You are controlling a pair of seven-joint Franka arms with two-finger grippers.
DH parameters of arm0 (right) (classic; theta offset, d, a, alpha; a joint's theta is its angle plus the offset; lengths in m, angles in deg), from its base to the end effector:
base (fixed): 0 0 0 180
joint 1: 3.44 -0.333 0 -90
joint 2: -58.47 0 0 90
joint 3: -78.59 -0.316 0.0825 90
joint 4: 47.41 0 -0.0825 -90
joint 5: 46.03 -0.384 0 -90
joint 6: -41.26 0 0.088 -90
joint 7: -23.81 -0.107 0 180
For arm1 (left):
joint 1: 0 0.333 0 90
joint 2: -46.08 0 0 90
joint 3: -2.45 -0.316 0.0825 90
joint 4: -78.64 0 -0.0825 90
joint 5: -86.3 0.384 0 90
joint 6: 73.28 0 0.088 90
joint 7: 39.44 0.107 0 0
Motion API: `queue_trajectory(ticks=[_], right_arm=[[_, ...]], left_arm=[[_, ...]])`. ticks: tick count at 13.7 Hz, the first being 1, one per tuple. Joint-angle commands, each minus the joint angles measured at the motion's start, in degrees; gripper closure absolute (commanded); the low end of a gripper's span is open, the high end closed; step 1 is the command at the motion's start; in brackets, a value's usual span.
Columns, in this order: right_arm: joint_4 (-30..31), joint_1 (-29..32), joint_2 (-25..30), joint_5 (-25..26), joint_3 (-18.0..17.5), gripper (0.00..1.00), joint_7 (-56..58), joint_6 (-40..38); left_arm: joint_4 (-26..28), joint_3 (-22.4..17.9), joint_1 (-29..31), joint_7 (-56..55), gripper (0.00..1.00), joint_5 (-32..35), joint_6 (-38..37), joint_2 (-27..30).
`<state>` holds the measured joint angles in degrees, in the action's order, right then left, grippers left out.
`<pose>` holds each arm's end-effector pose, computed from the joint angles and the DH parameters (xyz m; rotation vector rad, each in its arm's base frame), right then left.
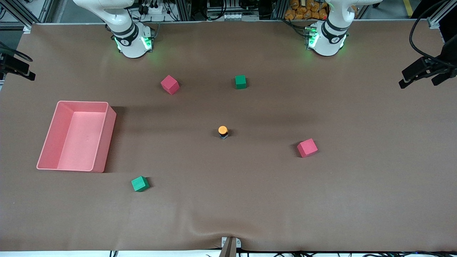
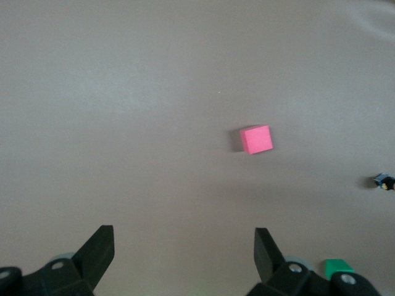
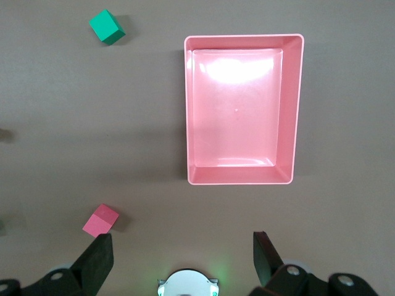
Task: Place and upright button with both arms
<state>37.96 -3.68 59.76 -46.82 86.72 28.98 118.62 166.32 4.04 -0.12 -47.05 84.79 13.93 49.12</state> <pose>0.5189 -0.0712 0.6558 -3.1056 0.0699 0.1786 0.5326 -0.0193 0.6680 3.1085 0.1573 0.0664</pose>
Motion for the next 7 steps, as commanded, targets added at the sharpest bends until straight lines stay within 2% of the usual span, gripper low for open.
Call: queue_trajectory(ticks=[1,7], right_arm=[[0.14,0.77,0.64,-0.08,-0.48,0.0,0.8,-0.02],[0.14,0.77,0.64,0.01,-0.48,0.0,0.8,-0.02]], left_arm=[[-0.67,0.07,0.12,4.42,0.0,0.56,-1.44,-0.31],[-0.66,0.16,-0.06,1.71,0.0,0.02,-1.79,-0.66]])
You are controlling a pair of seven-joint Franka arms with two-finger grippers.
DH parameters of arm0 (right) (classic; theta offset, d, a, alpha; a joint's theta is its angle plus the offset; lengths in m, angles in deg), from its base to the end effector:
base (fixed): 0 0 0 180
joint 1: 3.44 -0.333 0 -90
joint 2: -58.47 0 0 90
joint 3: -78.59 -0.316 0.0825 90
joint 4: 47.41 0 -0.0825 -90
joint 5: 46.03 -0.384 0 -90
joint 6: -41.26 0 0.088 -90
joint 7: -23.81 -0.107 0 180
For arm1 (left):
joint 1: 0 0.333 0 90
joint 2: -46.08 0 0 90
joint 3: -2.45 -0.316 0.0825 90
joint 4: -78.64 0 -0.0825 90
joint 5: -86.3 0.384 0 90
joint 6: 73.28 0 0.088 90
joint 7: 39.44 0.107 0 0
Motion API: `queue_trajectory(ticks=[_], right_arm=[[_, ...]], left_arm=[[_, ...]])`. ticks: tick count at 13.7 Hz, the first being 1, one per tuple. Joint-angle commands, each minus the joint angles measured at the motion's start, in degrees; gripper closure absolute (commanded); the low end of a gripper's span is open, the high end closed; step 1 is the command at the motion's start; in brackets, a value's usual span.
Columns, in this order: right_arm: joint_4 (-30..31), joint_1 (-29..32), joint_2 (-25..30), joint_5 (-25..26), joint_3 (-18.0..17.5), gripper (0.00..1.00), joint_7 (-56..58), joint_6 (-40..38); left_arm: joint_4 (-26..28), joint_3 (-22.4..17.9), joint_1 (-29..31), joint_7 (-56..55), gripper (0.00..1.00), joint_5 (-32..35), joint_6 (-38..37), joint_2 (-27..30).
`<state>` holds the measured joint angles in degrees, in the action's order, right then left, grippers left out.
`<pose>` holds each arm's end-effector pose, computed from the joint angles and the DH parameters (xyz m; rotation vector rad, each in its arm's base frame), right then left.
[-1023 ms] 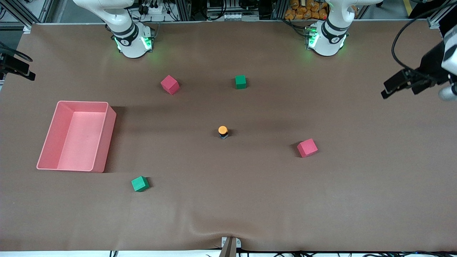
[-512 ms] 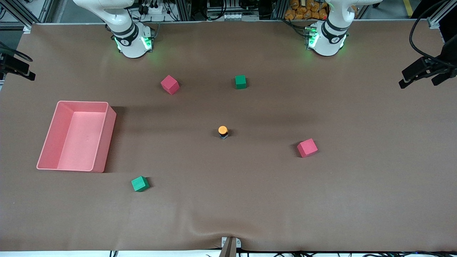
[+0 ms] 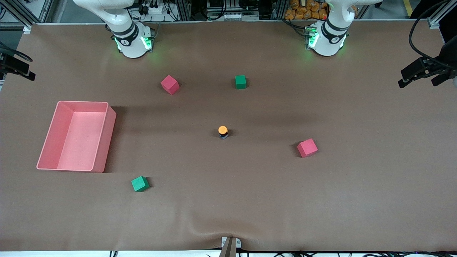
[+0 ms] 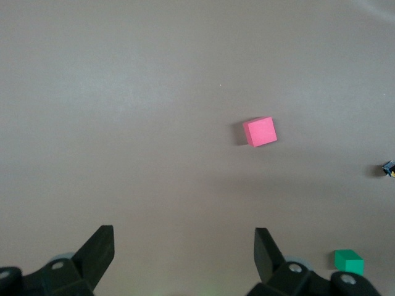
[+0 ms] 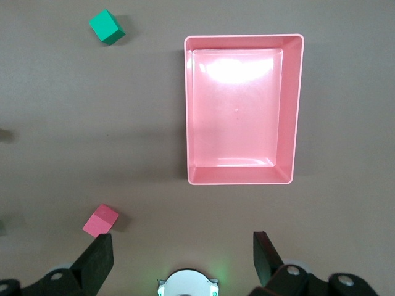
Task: Place and upright button with both arms
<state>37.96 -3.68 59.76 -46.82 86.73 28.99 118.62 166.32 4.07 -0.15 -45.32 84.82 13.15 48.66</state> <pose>0.5189 -0.0713 0.6558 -3.1056 0.0699 0.1786 0.5338 -0.0198 0.6625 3.1135 0.1088 0.0335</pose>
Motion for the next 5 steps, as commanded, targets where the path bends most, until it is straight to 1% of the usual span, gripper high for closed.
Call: queue_trajectory(ticks=[1,5], right_arm=[[0.14,0.77,0.64,0.09,-0.4,0.0,0.8,0.07],[0.14,0.77,0.64,0.09,-0.49,0.0,0.8,-0.02]], left_arm=[[-0.67,0.13,-0.02,0.26,0.0,-0.1,-0.91,-0.3],[-0.76,0.22,-0.02,0.43,0.0,-0.28,-0.91,-0.82]])
